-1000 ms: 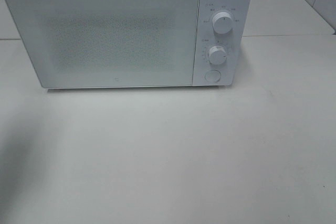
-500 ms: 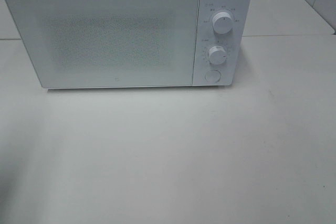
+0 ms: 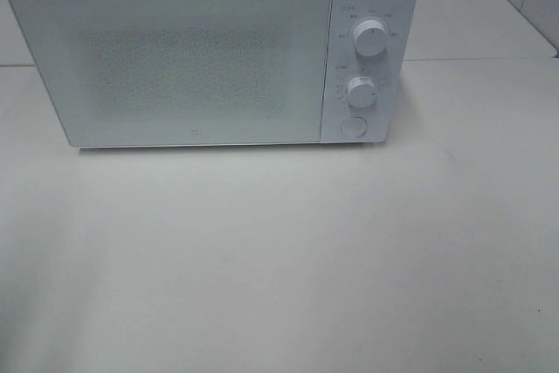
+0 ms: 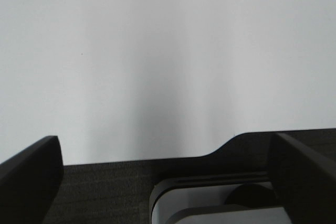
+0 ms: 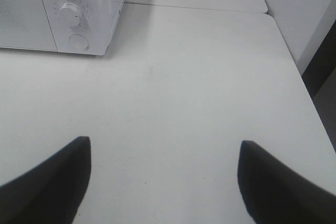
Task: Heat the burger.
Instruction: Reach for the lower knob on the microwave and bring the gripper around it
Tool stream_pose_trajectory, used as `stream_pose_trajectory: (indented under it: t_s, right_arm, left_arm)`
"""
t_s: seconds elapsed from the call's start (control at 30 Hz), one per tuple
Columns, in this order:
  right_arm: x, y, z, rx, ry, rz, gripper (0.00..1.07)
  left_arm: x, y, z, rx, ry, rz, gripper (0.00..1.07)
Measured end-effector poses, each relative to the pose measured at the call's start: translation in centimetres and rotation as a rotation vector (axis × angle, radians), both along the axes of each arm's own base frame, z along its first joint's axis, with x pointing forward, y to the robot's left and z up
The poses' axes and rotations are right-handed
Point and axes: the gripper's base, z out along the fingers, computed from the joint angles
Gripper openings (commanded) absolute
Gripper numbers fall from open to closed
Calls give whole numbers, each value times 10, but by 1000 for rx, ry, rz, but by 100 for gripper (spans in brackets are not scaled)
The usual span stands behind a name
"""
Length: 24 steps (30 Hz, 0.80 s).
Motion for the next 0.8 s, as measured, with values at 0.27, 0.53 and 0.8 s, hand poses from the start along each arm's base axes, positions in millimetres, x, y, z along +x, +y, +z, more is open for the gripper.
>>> stream_pose_trajectory:
  t_s: [0.27,0.53,0.8]
  right_arm:
    - [0,0,0,0,0,0,73]
    - [0,0,0,0,0,0,73]
    - [0,0,0,0,0,0,73]
  left_arm:
    - [-20,0,9,-9,-135,-8,98]
    - [-44,1,18,-21,-291,3,98]
    - [-78,3,23,-8,-513,88,98]
